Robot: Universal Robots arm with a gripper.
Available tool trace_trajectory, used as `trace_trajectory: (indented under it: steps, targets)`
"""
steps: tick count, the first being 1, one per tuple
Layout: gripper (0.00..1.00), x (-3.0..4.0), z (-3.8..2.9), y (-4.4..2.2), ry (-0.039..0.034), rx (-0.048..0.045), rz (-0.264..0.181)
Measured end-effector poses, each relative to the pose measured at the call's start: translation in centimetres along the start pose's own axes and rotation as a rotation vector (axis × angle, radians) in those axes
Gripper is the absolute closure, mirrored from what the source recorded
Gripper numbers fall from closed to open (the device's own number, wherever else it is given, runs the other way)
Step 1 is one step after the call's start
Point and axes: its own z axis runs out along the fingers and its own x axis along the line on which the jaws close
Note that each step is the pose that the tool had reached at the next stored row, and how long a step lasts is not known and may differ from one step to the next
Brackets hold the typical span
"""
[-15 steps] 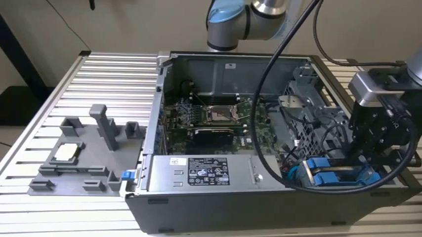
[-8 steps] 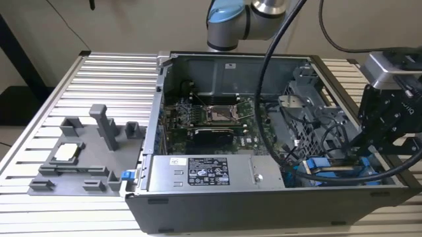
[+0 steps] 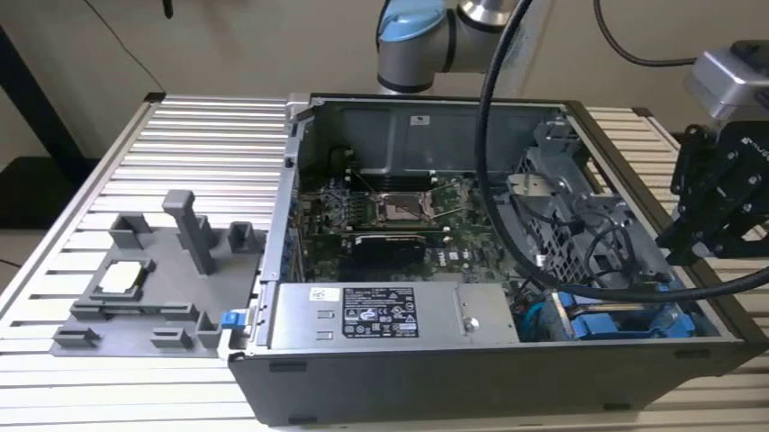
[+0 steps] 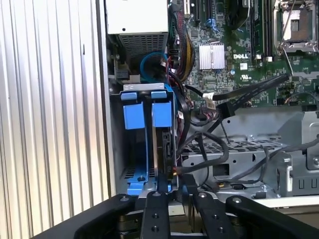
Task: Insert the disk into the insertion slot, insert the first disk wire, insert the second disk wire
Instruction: 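Insert the first disk wire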
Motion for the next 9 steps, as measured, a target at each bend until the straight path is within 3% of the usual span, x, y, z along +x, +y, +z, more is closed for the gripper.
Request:
trace_trajectory:
  steps: [7, 9]
  targets:
    - [0.73, -0.01, -0.11, 0.00, 0.0000, 0.0000, 0.000]
    - [0.73, -0.30, -0.12, 0.02, 0.0004, 0.0000, 0.000]
